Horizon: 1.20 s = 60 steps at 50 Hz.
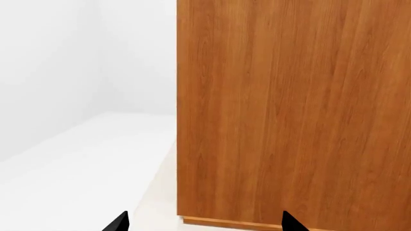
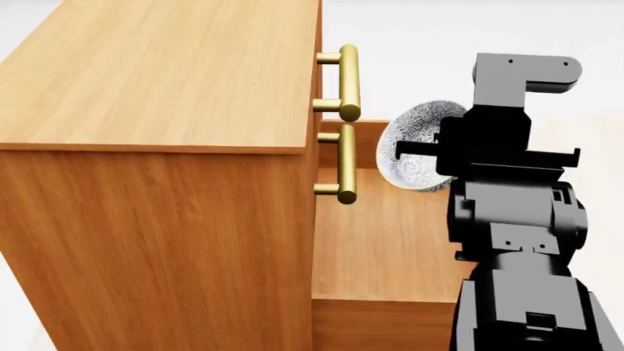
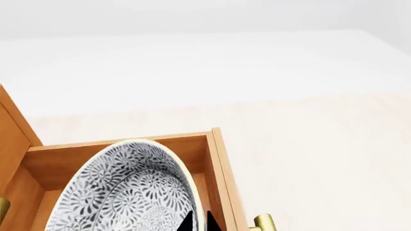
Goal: Put the bowl in the bottom drawer of the cabinet and close it.
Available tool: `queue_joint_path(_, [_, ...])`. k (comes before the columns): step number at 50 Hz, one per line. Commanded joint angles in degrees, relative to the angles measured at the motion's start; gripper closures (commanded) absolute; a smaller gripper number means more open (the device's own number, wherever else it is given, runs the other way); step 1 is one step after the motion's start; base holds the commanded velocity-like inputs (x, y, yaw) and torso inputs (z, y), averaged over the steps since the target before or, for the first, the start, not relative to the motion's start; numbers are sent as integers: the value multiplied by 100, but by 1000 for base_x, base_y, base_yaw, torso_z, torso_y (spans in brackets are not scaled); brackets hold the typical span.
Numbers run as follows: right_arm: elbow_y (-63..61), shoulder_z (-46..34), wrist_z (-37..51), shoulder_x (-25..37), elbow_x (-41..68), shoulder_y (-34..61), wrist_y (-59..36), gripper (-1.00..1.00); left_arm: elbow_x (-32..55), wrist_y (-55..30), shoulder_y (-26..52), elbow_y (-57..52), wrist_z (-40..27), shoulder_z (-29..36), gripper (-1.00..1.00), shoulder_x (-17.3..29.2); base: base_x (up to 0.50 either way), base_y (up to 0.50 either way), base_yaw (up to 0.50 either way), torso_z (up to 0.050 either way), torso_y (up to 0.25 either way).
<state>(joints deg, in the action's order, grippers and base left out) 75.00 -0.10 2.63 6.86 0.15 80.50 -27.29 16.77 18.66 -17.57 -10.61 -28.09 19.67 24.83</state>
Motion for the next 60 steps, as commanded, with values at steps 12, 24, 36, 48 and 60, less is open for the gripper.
queue_joint_path(12, [-5, -45, -60, -71, -10, -132, 56, 100, 29, 0, -11, -28, -18, 9, -100, 28, 0, 0, 0, 0, 0])
queue_joint_path(24, [-5, -82, -104, -90, -9, -206, 57, 100, 34, 13, 16, 11, -13, 25, -100, 20, 0, 0, 0, 0, 1])
queue_joint_path(36, [-5, -64, -188, -105, 28, -275, -16, 100, 74, 26, 26, 29, -10, 27, -100, 26, 0, 0, 0, 0, 0])
queue_joint_path(48, [-5, -21, -280, -123, 63, -321, -85, 100, 82, 5, -3, -37, -37, 30, -100, 53, 0, 0, 0, 0, 1])
queue_joint_path(60, [-5, 122, -391, -127, 126, -362, -191, 100, 93, -1, 5, -39, -45, 36, -100, 65, 0, 0, 0, 0, 0])
